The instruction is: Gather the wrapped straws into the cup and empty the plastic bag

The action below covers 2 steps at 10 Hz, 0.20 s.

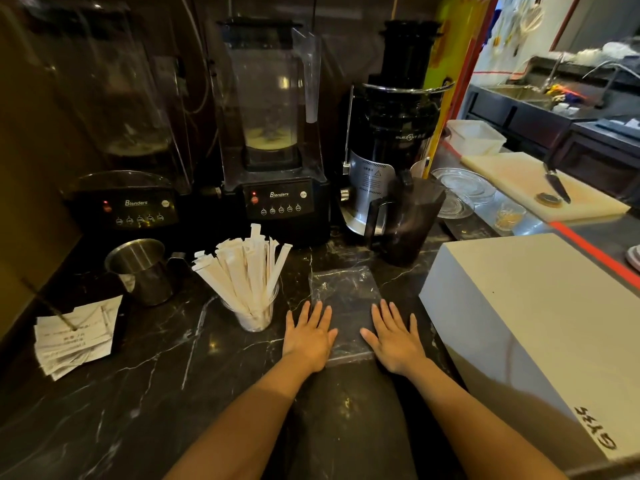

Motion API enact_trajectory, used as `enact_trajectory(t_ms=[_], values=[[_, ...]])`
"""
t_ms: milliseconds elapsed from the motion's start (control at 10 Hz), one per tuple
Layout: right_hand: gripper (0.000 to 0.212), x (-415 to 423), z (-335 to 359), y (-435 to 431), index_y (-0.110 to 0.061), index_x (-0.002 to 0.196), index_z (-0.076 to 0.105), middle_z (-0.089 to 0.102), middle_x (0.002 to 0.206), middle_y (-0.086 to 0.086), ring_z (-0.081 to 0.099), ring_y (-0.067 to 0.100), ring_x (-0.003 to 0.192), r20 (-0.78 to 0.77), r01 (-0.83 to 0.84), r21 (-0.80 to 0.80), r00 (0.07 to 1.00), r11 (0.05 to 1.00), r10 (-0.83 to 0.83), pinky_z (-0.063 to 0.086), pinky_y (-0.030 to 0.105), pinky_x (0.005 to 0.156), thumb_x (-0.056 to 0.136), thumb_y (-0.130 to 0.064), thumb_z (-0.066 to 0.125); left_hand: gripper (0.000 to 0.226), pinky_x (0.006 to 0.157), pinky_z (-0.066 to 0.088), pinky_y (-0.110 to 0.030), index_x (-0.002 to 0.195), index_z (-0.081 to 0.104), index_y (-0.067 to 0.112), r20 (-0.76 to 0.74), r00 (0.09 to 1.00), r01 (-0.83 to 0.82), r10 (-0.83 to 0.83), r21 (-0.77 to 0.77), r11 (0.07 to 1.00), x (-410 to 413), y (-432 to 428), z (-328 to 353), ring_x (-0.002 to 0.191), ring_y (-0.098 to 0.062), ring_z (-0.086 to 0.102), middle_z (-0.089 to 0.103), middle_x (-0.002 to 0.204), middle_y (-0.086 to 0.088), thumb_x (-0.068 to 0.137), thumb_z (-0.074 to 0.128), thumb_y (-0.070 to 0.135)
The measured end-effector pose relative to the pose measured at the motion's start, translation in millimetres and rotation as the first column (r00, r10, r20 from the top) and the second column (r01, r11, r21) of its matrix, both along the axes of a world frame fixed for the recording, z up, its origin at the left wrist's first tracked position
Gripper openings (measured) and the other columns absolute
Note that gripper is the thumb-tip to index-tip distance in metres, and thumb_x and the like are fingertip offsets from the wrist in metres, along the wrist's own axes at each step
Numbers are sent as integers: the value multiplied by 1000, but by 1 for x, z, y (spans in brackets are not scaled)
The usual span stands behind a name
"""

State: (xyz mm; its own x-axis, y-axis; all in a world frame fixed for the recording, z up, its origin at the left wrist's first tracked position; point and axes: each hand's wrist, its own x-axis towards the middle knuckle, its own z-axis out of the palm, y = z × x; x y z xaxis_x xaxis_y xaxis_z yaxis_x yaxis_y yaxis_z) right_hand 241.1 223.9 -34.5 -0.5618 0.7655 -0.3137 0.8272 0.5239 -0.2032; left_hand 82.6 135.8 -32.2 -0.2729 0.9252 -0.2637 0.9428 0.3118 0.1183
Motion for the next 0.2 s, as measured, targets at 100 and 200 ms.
enact_trajectory(t_ms=[100, 200], values=[[65, -1, 7, 2, -21, 142, -12, -16, 155, 4, -20, 20, 140, -23, 20, -42, 1000, 999, -21, -14, 49, 111, 90, -55, 10, 55, 113, -4, -50, 142, -7, 20, 0, 1000, -9, 9, 27, 1000, -2, 0, 5, 142, -24, -11, -5, 156, -5, 95, 13, 41], [65, 0, 16, 1, -24, 140, -16, -20, 154, 5, -23, 20, 138, -116, 40, -27, 992, 999, -43, -15, 47, 111, 90, -56, 9, 57, 114, -3, -47, 141, -10, 20, 24, 1000, -9, 6, 130, 991, -1, -1, 14, 141, -25, -11, -6, 156, -6, 95, 14, 43]])
